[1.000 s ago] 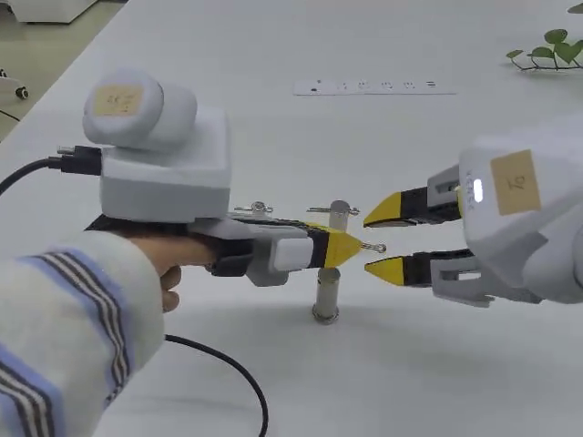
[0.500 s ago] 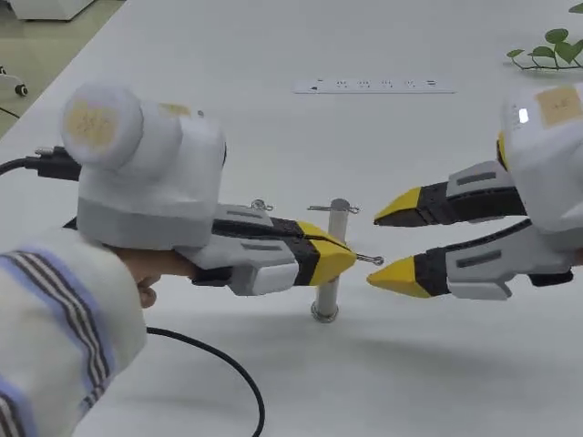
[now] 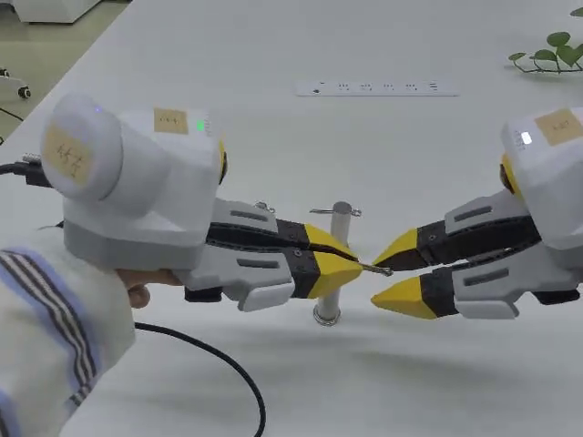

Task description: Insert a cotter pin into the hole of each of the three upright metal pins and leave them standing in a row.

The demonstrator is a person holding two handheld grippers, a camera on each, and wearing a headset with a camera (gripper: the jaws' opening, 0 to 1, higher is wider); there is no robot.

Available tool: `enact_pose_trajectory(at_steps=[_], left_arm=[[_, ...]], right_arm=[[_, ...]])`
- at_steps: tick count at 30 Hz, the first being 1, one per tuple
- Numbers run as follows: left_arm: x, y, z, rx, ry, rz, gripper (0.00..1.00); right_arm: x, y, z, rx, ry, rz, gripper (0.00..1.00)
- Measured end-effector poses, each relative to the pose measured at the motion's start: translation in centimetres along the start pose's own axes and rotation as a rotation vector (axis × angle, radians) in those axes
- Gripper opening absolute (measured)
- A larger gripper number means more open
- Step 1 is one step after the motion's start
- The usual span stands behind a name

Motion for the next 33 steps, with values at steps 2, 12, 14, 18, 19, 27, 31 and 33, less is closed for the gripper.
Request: enact_pose_trajectory(at_steps=[2, 12, 14, 18, 19, 27, 31, 33], left_arm=[[-0.1, 0.0, 0.0, -0.007, -0.009, -0.009, 0.0], [-0.3, -0.2, 0.2, -0.041, -0.039, -0.025, 0.0], [-0.3, -0.2, 0.2, -0.046, -0.04, -0.027, 0.0], [-0.7, -0.1, 0.2, -0.055, -0.041, -0.057, 0.0], [-0.8, -0.1, 0.3, -0.06, -0.053, -0.068, 0.0], [-1.3, -0.3, 0.7, -0.081, -0.082, -0.13, 0.01], [-1.2, -0.3, 0.7, -0.07, -0.078, -0.121, 0.01], [-1.1, -0.3, 0.8, -0.056, -0.046, -0.102, 0.01]], right_arm=[[0.1, 0.0, -0.1, 0.008, 0.015, -0.001, 0.12], [0.0, 0.2, -0.5, 0.065, 0.038, -0.003, 0.05], [0.1, 0.3, -0.6, 0.073, 0.042, -0.005, 0.05], [0.3, 0.3, -0.8, 0.088, 0.06, -0.01, 0.05], [0.3, 0.3, -0.9, 0.098, 0.065, -0.015, 0.05], [0.1, 0.3, -1.1, 0.123, 0.031, -0.023, 0.04], [0.1, 0.4, -1.1, 0.118, 0.027, -0.02, 0.04], [0.1, 0.4, -1.1, 0.119, 0.033, -0.019, 0.04]])
Point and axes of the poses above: the centre of the closed fingertips' face, and the gripper's own axes: y roughly backward along the fingers, z roughly to its right, x roughly out of its top, the point moved 9 cm from there along y, roughly backward along the fingers, and after that the axes turned 14 degrees about z, right-handed, at the moved point
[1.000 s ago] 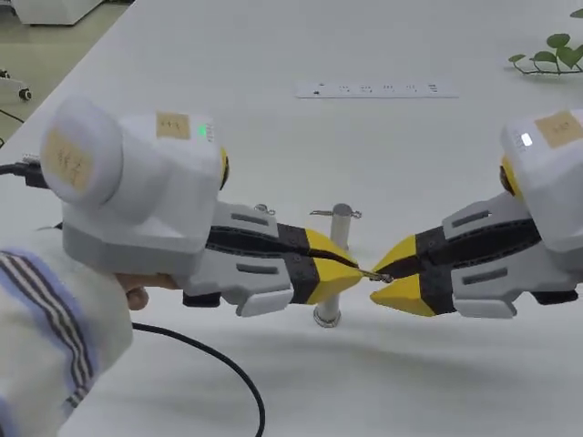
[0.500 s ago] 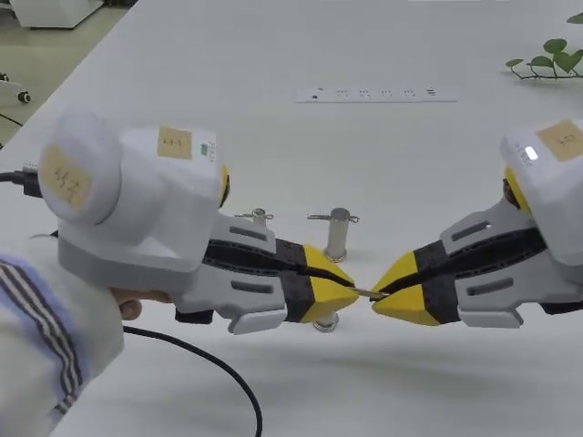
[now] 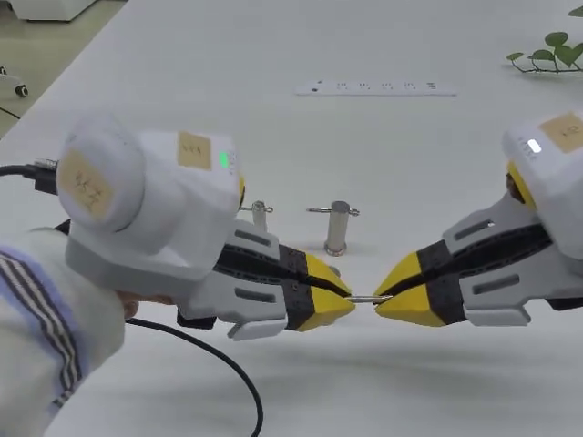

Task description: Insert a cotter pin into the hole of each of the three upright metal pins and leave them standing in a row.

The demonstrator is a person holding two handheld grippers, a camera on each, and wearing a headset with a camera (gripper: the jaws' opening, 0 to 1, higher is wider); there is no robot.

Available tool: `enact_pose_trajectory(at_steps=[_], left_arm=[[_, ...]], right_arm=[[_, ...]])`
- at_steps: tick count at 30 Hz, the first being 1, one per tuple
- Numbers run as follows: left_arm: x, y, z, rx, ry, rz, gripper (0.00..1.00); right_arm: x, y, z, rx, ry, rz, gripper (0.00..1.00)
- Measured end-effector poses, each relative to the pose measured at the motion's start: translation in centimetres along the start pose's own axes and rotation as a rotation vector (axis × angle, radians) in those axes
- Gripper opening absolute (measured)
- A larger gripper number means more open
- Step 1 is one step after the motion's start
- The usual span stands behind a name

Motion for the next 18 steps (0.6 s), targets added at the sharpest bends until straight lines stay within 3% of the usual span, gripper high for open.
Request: enact_pose_trajectory(at_steps=[4, 10, 15, 18], left_arm=[[-0.1, 0.1, -0.2, 0.023, -0.019, 0.019, 0.12], [-0.7, 0.4, -1.1, 0.129, -0.054, 0.033, 0.25], [-1.5, 0.4, -1.8, 0.215, -0.04, 0.026, 0.26], [-2.1, 0.2, -2.0, 0.234, -0.017, 0.013, 0.25]], right_arm=[[0.0, 0.3, 0.5, -0.025, 0.001, 0.004, 0.04], [-0.4, 1.0, 1.9, -0.107, -0.012, -0.008, 0.04], [-1.1, 1.4, 2.3, -0.135, -0.029, -0.026, 0.04], [-1.7, 1.4, 2.5, -0.143, -0.038, -0.041, 0.04]])
Point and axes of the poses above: the centre of the closed fingertips' face, and the gripper's own axes: y roughly backward along the fingers, z roughly to its right, x roughly out of its top, the point moved 9 cm from there along y, roughly backward along the fingers, and after that the axes turned 14 degrees about z, right-handed, at the moved point
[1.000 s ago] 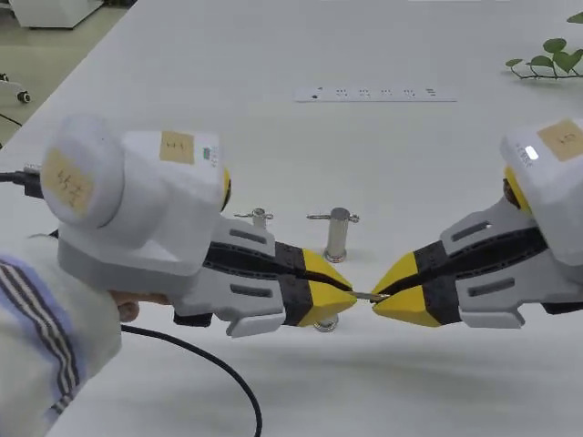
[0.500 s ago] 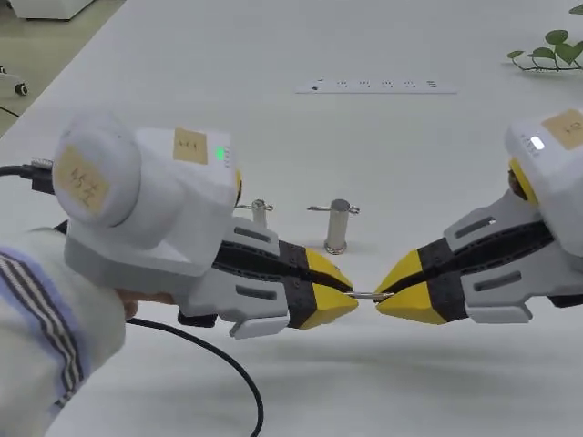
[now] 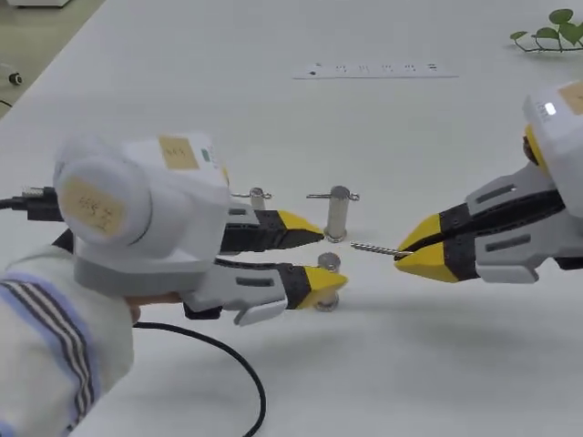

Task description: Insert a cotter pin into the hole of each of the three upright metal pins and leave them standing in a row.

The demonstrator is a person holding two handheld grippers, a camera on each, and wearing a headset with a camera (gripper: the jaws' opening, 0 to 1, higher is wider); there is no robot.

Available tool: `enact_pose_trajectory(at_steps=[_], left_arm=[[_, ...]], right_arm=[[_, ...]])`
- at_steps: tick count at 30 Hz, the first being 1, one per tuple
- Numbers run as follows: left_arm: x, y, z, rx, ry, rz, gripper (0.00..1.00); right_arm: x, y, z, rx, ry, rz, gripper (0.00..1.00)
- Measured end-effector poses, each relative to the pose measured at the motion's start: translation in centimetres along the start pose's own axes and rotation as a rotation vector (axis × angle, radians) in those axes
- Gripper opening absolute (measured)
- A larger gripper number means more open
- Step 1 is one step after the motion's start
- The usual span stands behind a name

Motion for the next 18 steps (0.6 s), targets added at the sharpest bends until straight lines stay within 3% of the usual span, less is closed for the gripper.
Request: enact_pose_trajectory(at_steps=[11, 18], left_arm=[[-1.9, -1.0, 0.3, 0.035, 0.072, -0.063, 0.21], [-2.4, -1.7, 0.3, 0.062, 0.126, -0.071, 0.16]], right_arm=[[-1.0, -0.4, 0.2, 0.013, -0.013, -0.006, 0.04], [-1.3, -0.6, 0.8, 0.044, 0.013, -0.017, 0.04]])
Point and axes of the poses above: the centre of the closed fingertips' face, and the gripper's own axes: y roughly backward along the fingers, z roughly to its right, x roughly out of its top, the point moved 9 cm from there along y, roughly backward along the fingers, and after that the axes turned 14 degrees about z, right-handed, at the moved point
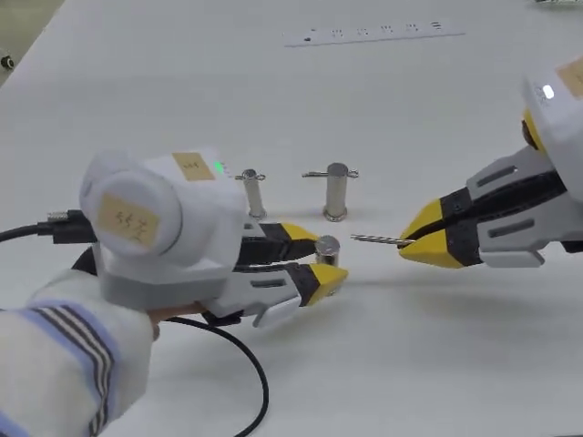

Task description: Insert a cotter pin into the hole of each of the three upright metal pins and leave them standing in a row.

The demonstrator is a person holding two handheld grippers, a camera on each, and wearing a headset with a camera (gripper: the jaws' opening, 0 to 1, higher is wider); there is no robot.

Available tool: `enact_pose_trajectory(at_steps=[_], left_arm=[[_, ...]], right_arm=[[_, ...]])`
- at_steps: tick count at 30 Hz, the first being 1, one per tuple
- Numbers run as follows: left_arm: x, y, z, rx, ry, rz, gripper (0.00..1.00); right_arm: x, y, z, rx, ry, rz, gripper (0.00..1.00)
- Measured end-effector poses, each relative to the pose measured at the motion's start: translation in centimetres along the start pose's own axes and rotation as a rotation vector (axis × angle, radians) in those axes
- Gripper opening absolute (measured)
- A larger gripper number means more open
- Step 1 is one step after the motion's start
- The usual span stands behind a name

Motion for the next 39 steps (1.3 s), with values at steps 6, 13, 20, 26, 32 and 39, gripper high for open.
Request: enact_pose_trajectory(at_steps=[6, 13, 20, 26, 32, 39], left_arm=[[-0.1, -0.1, 0.0, 0.021, 0.024, 0.01, 0.13], [-0.1, -0.1, 0.0, 0.006, 0.008, 0.005, 0.12], [0.0, -0.2, 0.0, -0.021, -0.025, -0.01, 0.12], [0.0, -0.2, 0.0, -0.063, -0.051, -0.017, 0.12], [0.0, -0.2, 0.0, -0.097, -0.067, -0.025, 0.12], [0.1, -0.2, 0.0, -0.107, -0.07, -0.027, 0.12]], right_arm=[[-0.2, -0.5, 0.4, 0.04, 0.022, -0.006, 0.04], [-0.1, -1.3, 0.8, 0.087, 0.053, -0.007, 0.04], [0.1, -1.5, 1.0, 0.116, 0.087, -0.015, 0.04], [0.2, -1.4, 1.1, 0.139, 0.127, -0.029, 0.04], [0.4, -1.6, 1.3, 0.155, 0.161, -0.047, 0.04], [0.8, -1.5, 1.1, 0.161, 0.177, -0.059, 0.04]])
Point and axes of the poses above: the centre of the closed fingertips' face, and the gripper's own axes: y roughly backward along the fingers, z roughly to its right, x roughly out of its top, the point moved 9 cm from there along y, roughly backward along the fingers, and after that the axes turned 14 degrees about z, right-handed, at the moved point
